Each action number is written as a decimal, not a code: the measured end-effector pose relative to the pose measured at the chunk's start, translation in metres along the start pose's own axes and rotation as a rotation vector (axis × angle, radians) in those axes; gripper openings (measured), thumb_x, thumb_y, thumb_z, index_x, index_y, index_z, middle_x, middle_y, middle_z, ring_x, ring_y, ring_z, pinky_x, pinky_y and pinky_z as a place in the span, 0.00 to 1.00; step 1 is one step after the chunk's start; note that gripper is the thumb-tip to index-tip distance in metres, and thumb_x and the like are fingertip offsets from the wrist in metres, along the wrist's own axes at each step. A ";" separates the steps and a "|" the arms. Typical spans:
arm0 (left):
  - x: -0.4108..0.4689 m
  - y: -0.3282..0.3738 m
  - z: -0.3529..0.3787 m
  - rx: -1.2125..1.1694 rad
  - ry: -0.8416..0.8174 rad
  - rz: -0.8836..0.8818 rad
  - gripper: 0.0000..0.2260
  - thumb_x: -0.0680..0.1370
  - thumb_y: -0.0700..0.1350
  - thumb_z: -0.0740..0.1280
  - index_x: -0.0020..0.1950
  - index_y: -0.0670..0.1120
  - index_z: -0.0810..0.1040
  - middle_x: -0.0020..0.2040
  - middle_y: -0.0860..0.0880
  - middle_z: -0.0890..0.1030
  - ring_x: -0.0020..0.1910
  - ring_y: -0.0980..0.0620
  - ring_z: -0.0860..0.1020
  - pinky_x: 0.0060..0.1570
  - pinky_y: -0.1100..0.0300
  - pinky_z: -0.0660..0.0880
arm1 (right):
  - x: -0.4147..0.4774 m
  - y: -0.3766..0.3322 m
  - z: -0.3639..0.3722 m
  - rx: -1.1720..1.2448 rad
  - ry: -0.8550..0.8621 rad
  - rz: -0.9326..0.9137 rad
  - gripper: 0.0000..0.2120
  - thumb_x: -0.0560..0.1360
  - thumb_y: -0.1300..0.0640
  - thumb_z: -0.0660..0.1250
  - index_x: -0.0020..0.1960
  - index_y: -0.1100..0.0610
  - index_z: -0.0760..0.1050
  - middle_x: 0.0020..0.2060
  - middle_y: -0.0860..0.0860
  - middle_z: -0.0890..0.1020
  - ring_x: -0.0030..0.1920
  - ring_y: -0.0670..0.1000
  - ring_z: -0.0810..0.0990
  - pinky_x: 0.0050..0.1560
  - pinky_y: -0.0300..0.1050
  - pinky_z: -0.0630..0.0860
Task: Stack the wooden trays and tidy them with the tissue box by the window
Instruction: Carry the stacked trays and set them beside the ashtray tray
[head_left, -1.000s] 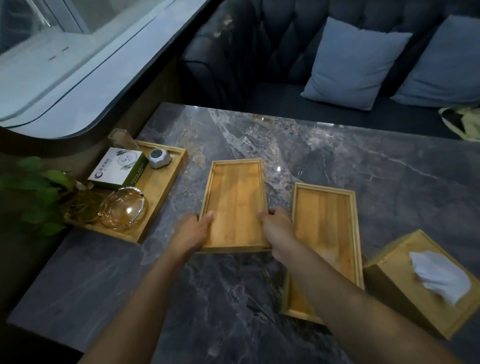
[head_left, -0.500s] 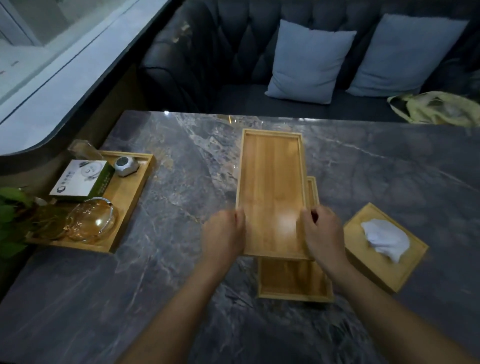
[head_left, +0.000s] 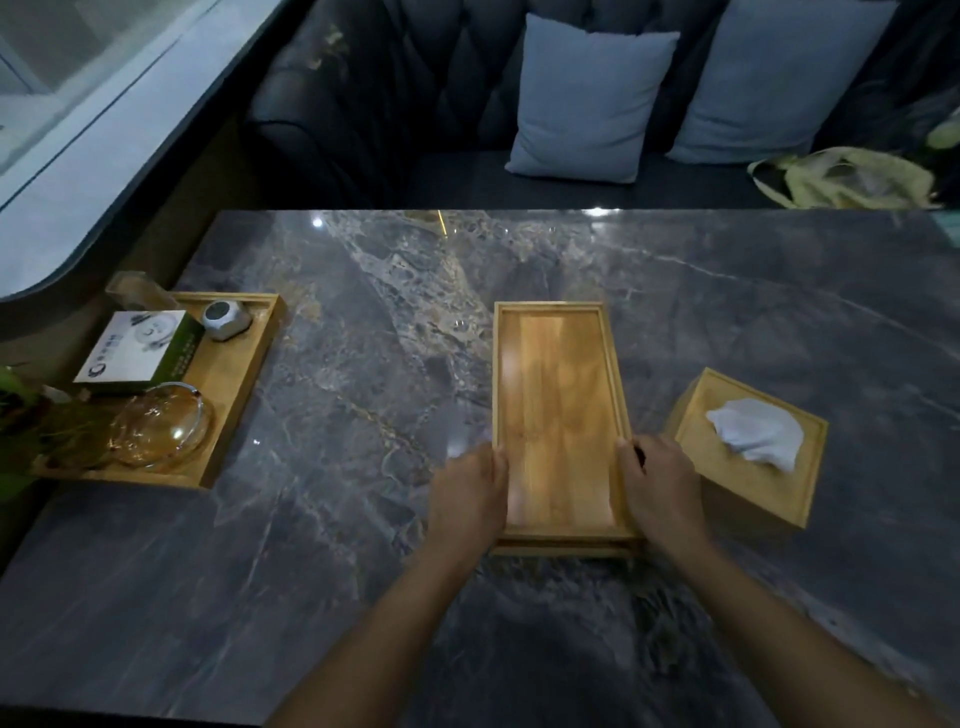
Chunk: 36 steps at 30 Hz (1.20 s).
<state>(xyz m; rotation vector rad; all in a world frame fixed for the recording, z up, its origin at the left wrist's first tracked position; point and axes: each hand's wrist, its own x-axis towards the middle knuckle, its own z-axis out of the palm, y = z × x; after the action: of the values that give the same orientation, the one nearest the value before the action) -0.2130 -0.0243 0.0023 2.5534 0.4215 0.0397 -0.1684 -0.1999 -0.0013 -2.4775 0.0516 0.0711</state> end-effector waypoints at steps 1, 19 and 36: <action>-0.001 -0.001 0.002 -0.011 -0.011 -0.003 0.18 0.80 0.49 0.53 0.43 0.39 0.76 0.45 0.36 0.82 0.45 0.37 0.79 0.42 0.50 0.72 | 0.000 0.001 0.001 -0.006 -0.001 0.003 0.14 0.79 0.58 0.57 0.40 0.66 0.74 0.37 0.55 0.71 0.39 0.52 0.68 0.39 0.45 0.61; -0.006 -0.010 0.016 -0.025 -0.048 -0.053 0.17 0.81 0.51 0.52 0.47 0.41 0.76 0.47 0.39 0.82 0.45 0.40 0.79 0.42 0.52 0.72 | 0.005 0.003 0.005 -0.184 -0.074 0.007 0.12 0.78 0.57 0.60 0.47 0.66 0.76 0.47 0.61 0.77 0.48 0.60 0.76 0.47 0.51 0.71; -0.042 -0.055 0.016 -0.237 -0.274 0.425 0.08 0.73 0.42 0.69 0.49 0.46 0.71 0.77 0.45 0.48 0.73 0.63 0.47 0.63 0.77 0.58 | -0.051 0.063 -0.012 -0.088 -0.261 -0.494 0.19 0.62 0.57 0.78 0.51 0.55 0.78 0.62 0.62 0.71 0.58 0.55 0.73 0.55 0.51 0.76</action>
<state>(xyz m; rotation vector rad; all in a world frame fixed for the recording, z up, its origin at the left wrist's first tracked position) -0.2668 -0.0013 -0.0374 2.3241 -0.2215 -0.0982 -0.2219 -0.2561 -0.0270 -2.4743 -0.6826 0.1851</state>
